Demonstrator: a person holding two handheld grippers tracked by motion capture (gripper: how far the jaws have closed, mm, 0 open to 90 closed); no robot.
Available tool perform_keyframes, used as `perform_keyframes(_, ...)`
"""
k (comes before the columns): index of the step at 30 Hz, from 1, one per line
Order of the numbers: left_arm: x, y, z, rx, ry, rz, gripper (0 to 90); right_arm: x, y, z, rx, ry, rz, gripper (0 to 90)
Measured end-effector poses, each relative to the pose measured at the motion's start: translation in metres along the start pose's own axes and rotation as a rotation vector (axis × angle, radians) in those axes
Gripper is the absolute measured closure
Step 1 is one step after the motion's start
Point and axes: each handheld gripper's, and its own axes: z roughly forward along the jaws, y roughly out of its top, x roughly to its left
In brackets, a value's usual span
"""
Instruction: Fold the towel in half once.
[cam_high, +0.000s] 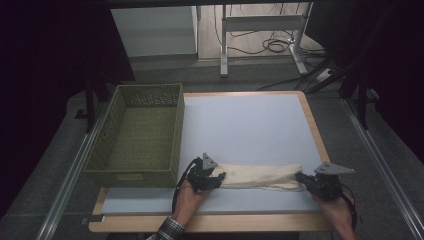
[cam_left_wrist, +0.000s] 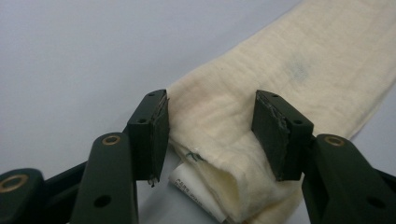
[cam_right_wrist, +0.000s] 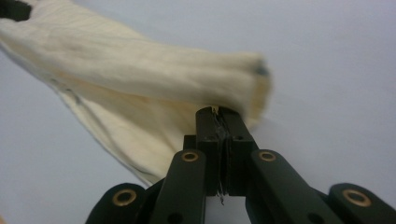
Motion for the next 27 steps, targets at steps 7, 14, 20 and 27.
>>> perform_keyframes(7, -0.001, 0.001, 0.000, -0.001, 0.006, -0.004, 46.3, -0.007, -0.004, -0.018, -0.024, 0.048, 0.069, 83.9)
perform_keyframes(14, -0.019, 0.035, -0.015, -0.025, -0.001, 0.077, 46.2, 0.003, -0.007, -0.027, -0.019, 0.062, 0.050, 77.7)
perform_keyframes(20, -0.057, 0.082, -0.001, -0.033, -0.188, 0.154, 46.3, 0.009, -0.008, -0.033, -0.018, 0.075, 0.040, 77.6)
perform_keyframes(27, -0.103, 0.109, 0.045, -0.009, -0.310, 0.246, 47.3, 0.008, -0.012, -0.036, -0.022, 0.080, 0.046, 77.6)
